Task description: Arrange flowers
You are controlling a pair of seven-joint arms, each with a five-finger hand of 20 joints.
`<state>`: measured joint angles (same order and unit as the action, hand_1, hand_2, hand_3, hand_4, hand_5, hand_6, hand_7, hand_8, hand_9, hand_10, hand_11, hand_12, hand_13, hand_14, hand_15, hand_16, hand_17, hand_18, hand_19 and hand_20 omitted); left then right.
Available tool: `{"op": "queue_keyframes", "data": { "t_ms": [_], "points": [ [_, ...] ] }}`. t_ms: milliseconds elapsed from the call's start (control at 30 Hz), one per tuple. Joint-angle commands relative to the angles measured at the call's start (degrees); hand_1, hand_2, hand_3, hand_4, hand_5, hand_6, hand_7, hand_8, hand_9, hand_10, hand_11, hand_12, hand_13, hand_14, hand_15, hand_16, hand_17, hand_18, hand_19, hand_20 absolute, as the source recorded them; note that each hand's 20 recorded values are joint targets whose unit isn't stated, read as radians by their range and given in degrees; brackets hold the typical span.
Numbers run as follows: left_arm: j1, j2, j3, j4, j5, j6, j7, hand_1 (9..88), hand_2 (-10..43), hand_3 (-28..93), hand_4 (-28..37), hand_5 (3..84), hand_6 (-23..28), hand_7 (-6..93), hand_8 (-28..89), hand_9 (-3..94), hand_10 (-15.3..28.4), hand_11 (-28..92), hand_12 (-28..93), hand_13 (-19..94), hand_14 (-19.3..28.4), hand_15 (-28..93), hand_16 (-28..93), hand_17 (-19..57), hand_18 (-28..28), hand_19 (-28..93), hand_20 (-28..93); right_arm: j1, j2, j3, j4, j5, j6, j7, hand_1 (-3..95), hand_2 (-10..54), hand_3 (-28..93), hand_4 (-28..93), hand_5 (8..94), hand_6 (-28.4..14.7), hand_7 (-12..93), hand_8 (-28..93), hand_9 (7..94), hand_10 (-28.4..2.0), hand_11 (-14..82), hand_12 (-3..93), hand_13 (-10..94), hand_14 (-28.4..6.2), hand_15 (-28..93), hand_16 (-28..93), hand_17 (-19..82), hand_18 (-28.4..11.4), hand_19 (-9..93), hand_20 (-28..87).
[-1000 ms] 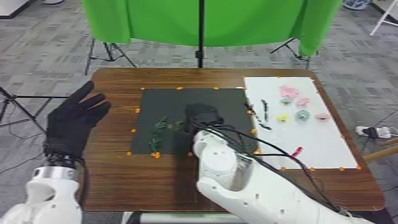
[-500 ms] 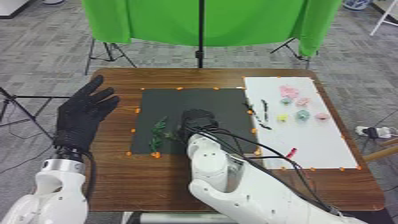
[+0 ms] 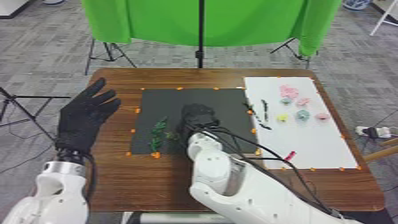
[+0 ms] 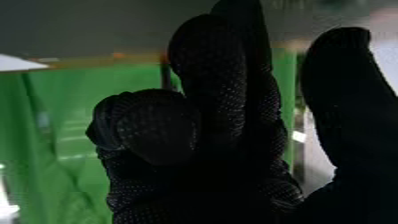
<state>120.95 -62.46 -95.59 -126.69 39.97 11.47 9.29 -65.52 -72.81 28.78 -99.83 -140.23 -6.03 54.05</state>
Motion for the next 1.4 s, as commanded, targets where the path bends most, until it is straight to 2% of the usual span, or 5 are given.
{"op": "queue_keyframes", "data": {
  "t_ms": [33, 367, 500, 1133, 1400],
  "points": [
    [4.15, -0.66, -1.34, -0.83, -0.7, 0.68, 1.46, 26.5, 10.0, 78, -21.9, 40.3, 9.0, 10.8, -9, 36.9, 20.2, 27, 11, 27, 26.9, 55, -9, -8.6, 25.9, 58, 10, -0.22, 5.66, 6.32, -6.68, 0.38, 3.3, 0.04, 34.6, -6.2, 70, -26, 88.2, -1.2, 17, -11, 92.6, -12.1, 41.0, 20.2, 84, -10.8, 73, 17, 42, -27.1, 93, 45],
    [6.47, -1.63, -1.78, -0.95, -1.31, 0.68, 2.51, 24.7, 10.2, 77, -24.9, 40.2, 8.9, 10.6, -9, 36.8, 20.2, 27, 11, 27, 27.1, 55, -9, -8.7, 26.0, 58, 10, -0.55, 17.25, 15.54, -5.51, 11.02, 11.88, 6.88, 37.0, -4.4, 75, -26, 75.2, -3.0, 16, -11, 82.5, -15.6, 32.7, 17.8, 75, -13.0, 66, 14, 33, -26.5, 92, 27],
    [6.68, -1.56, -1.79, -0.95, -1.31, 1.1, 2.9, 24.2, 10.4, 77, -25.9, 40.2, 8.9, 10.5, -9, 36.8, 20.3, 27, 11, 27, 27.2, 55, -9, -8.7, 26.0, 58, 10, 0.37, 17.55, 17.44, -2.04, 14.07, 2.04, 9.55, 37.1, -4.9, 76, -27, 69.8, -4.2, 15, -12, 77.3, -17.4, 33.3, 17.4, 70, -14.1, 68, 13, 30, -26.7, 92, 26],
    [5.66, -1.0, -1.11, -0.87, -1.66, 1.22, 3.53, 24.1, 10.3, 77, -26.5, 39.8, 8.7, 10.5, -9, 36.6, 20.2, 27, 11, 27, 27.2, 55, -9, -8.8, 26.1, 58, 10, 3.17, 13.99, 13.33, 7.05, 17.56, -6.42, 13.1, 31.7, -9.5, 71, -27, 55.4, -8.3, 12, -11, 62.5, -22.9, 43.6, 17.1, 60, -18.9, 79, 11, 24, -28.4, 92, 28],
    [5.44, -1.11, -1.19, -0.81, -1.53, 1.09, 3.03, 24.2, 10.5, 77, -26.4, 39.7, 8.7, 10.6, -9, 36.6, 20.3, 26, 11, 27, 27.2, 55, -9, -8.8, 26.1, 57, 10, 5.18, 11.59, 8.27, 11.6, 17.26, -8.4, 13.44, 35.0, -9.5, 71, -28, 61.4, -7.9, 14, -11, 63.1, -22.3, 49.5, 17.9, 60, -18.6, 81, 10, 24, -28.4, 91, 31]
  ]
}}
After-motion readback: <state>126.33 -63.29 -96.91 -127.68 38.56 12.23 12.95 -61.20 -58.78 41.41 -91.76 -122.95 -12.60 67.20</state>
